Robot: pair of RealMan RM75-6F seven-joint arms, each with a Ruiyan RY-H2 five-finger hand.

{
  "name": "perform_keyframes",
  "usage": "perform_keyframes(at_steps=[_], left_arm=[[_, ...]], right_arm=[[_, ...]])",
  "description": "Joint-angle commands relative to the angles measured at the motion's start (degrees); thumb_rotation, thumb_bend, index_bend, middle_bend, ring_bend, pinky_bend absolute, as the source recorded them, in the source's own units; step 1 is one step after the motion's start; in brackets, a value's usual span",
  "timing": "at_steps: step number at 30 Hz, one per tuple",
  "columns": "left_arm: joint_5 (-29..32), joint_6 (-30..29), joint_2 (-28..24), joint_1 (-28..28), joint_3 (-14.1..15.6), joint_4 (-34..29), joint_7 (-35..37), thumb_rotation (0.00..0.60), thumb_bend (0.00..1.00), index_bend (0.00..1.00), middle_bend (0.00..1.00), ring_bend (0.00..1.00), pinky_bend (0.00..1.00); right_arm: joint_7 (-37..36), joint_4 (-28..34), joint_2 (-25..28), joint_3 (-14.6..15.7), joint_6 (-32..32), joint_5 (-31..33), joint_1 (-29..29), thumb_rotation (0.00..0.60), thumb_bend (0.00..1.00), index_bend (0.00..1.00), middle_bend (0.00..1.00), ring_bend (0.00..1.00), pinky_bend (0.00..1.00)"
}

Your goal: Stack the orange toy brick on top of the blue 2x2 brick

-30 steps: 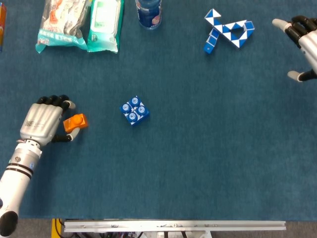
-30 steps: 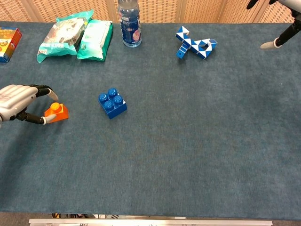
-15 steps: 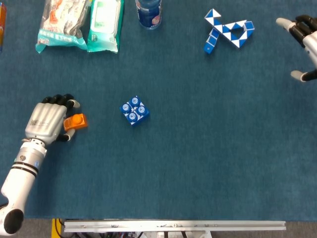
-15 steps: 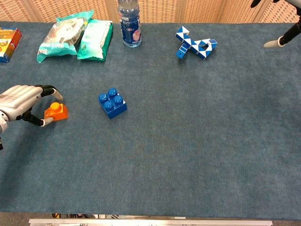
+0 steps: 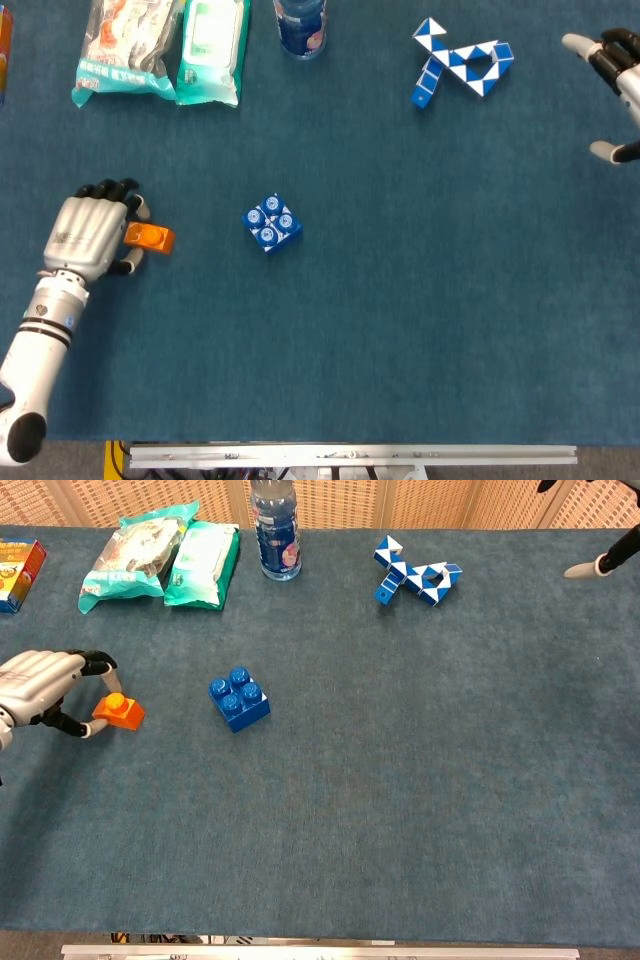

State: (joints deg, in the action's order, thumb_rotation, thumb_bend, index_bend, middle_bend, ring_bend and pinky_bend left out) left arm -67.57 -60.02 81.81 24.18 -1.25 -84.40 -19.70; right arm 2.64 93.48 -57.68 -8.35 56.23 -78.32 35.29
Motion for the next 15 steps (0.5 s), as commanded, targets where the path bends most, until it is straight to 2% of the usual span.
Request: perform_keyframes(at_steps=[1,15], left_arm=[[-0.12,0.0,0.21,-0.09,0.13,0.13,0.12,0.6,0.28,0.38,0.19,0.17,0.21],[-0.17,1.27,0.29,0.46,-0.26,-0.09,1.76,0.6,0.3,0.41,0.2,0.17,0.21]], right_arm=[[-0.08,0.01,0.11,-0.01,0.1,-0.11,-0.08,0.6,0.08,0.11,0.26,0.14,0.23],[-0.08,0.05,0.25,-0.11,0.29,0.0,-0.41,0.6,0.08,0.11,0.26,0.14,0.23]])
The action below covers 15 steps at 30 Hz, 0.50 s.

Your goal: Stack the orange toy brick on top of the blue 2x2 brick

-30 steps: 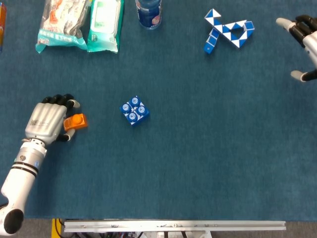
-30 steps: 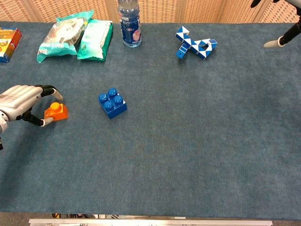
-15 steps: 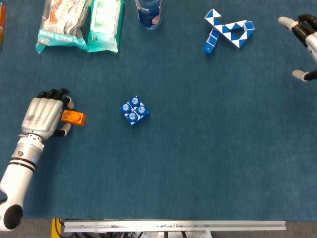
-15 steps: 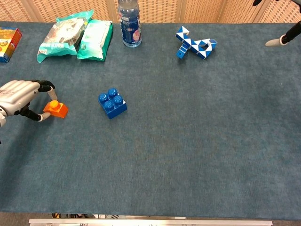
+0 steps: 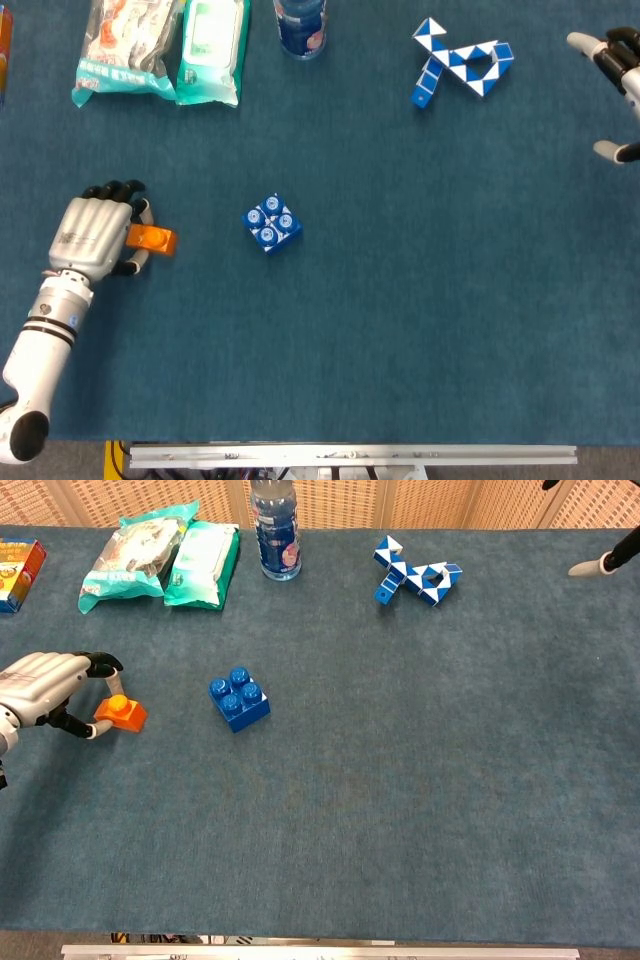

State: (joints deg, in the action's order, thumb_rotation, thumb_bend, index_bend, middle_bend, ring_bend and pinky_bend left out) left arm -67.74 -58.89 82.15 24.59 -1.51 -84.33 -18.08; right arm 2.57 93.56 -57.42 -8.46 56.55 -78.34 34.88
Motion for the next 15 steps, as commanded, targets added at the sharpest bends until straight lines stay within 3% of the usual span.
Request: perform_keyframes(at_steps=[1,10,15], left_arm=[[0.01,0.25,-0.11,0.1,0.01,-0.31,0.13,0.6,0.3,0.41,0.2,0.17,0.21],[0.41,0.83,0.07,0.44,-0.18,-0.71,0.43,0.6,0.29,0.41,0.2,0.17,0.22],[0.87,0.59,0.33,0.33,-1.03,-0.86,2.41,0.6,0.3,0.51,0.25,0.18,0.24]], right_arm=[[-0.06,-0.04,-0.02,-0.02,-0.01,-0.01,-0.01,0.6,0.08,0.11,0.26,0.14,0.23],[-0.5,-0.28,0.1,0.0,0.21,-0.09,-0.33,0.6,0.08,0.11,0.26,0.14,0.23],[-0.87,-0.36,0.19,-0.08,0.59,-0.36,-0.52,0.6,0.08,0.11,0.26,0.14,0.23]])
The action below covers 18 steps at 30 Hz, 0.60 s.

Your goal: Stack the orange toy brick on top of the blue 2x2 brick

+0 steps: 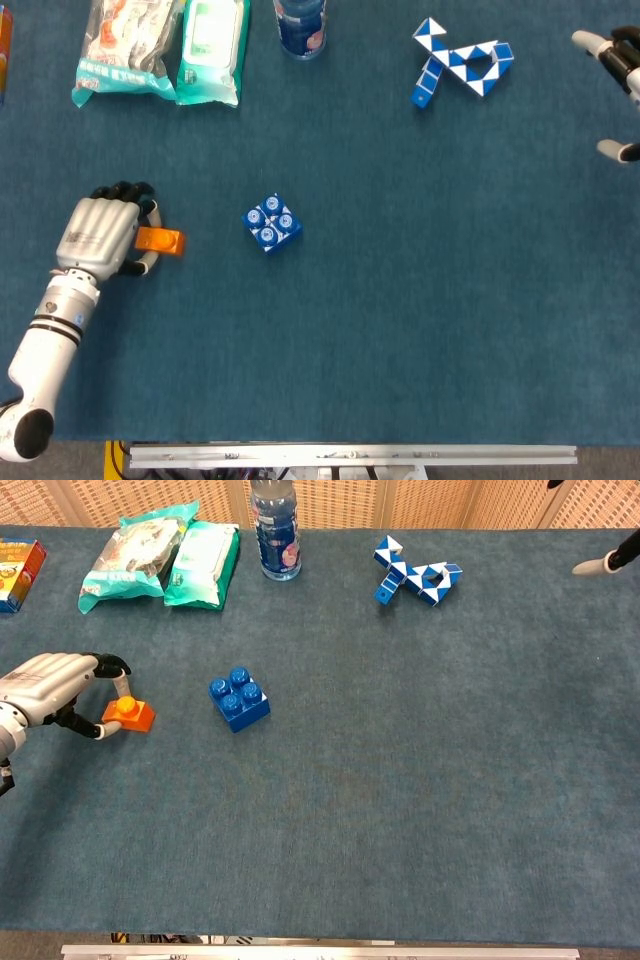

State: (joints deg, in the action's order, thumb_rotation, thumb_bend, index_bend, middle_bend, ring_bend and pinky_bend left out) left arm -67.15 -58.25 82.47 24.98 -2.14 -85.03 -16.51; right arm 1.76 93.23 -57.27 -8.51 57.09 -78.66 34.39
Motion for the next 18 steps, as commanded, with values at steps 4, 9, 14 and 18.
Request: perform_keyframes(at_steps=[4,9,14,18], left_arm=[[1.13,0.04,-0.93,-0.08,-0.98,-1.28,1.59,0.6,0.3,0.54,0.25,0.18,0.25],[3.15,-0.37,-3.07,-0.15,-1.91,-4.24,1.14,0.6,0.3,0.54,0.26,0.18,0.25],[5.94,-1.78,-4.54,-0.2,-3.23,-7.36,-0.38,0.6,0.3,0.53,0.26,0.18,0.25],[7.7,-3.46,-4.99,-0.02,-4.41,-9.62,-1.87,0.6,0.3,0.54,0.26,0.18,0.25]], right_arm=[[-0.3,-0.09,0.05,-0.1,0.13,-0.17,-0.06,0.6,0.08,0.11,0.27,0.14,0.23],[-0.43,-0.37,-0.2,-0.04,-0.28,-0.36,0.15,0.6,0.08,0.11,0.27,0.14,0.23],[-0.61,-0.75,-0.65,-0.13,-0.53,-0.94,0.6,0.6,0.08,0.11,0.27,0.14,0.23],[-0.65,-1.02,-0.94,-0.21,-0.71,-1.11,0.88,0.6,0.08,0.11,0.27,0.14,0.23]])
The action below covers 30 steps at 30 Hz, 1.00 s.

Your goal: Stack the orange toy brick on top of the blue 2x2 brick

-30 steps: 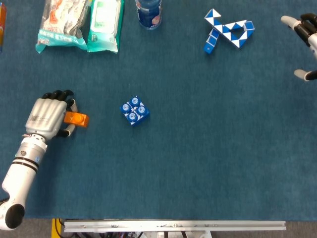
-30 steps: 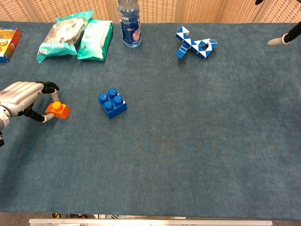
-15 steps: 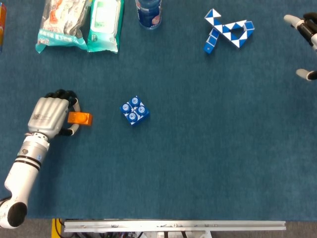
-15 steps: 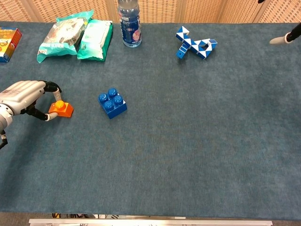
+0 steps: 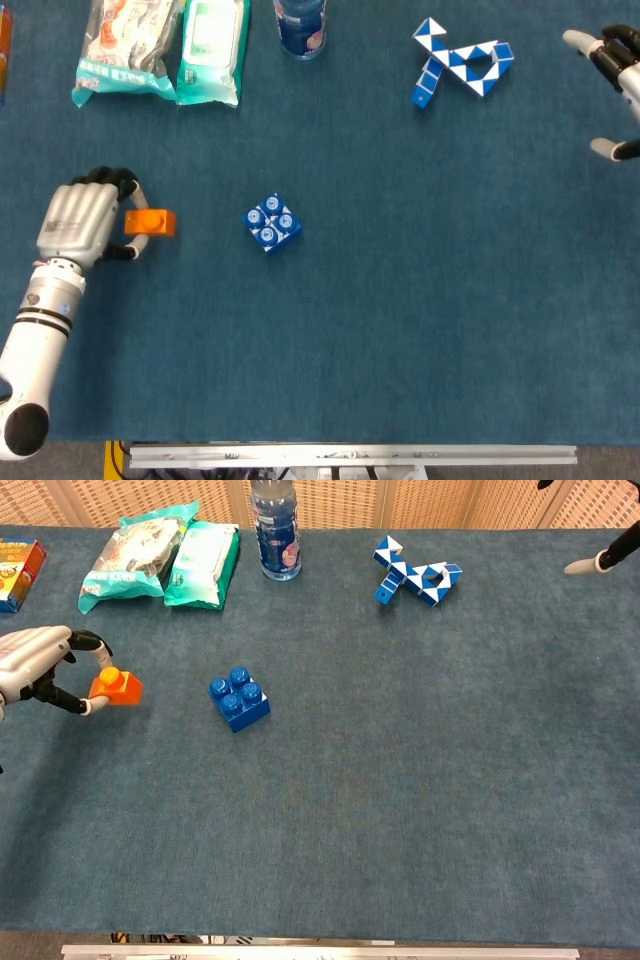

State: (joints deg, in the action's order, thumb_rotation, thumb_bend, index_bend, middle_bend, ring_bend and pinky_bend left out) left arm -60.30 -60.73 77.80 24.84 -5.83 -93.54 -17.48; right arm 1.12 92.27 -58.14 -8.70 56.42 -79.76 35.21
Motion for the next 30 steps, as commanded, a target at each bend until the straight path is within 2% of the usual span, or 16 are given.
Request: perform_keyframes(at_steps=[1,14,24,30], left_arm=[[1.35,-1.52,-0.37,0.21,-1.05,-1.78,-1.48,0.6,0.3,0.54,0.26,0.18,0.25],[7.65,-3.85,-0.44,2.52,-2.64,-7.61,-8.45,0.6,0.31,0.54,0.25,0.18,0.26],[5.61,-1.58,0.11,4.67,-2.48,-7.73,-7.05,0.6,0.31,0.54,0.25,0.18,0.26],[2.4,2.72,-0.82,6.25,-2.44,-6.94,-2.32,0.6,0.31,0.55,0.25,0.18,0.26]], right_arm=[[0.01,-0.18,-0.19,-0.03,-0.07,-0.04,0.12,0.6,0.08,0.11,0.27,0.14,0.23],[-0.86,-0.87,-0.27,0.27,0.17,-0.75,-0.02,0.6,0.08,0.11,0.27,0.14,0.23],[-1.29,-0.64,0.43,0.46,0.89,-0.97,-0.66,0.6,0.08,0.11,0.27,0.14,0.23],[-1.16,-0.3,0.89,0.41,1.2,-0.74,-0.99,0.6,0.08,0.11,0.27,0.14,0.23]])
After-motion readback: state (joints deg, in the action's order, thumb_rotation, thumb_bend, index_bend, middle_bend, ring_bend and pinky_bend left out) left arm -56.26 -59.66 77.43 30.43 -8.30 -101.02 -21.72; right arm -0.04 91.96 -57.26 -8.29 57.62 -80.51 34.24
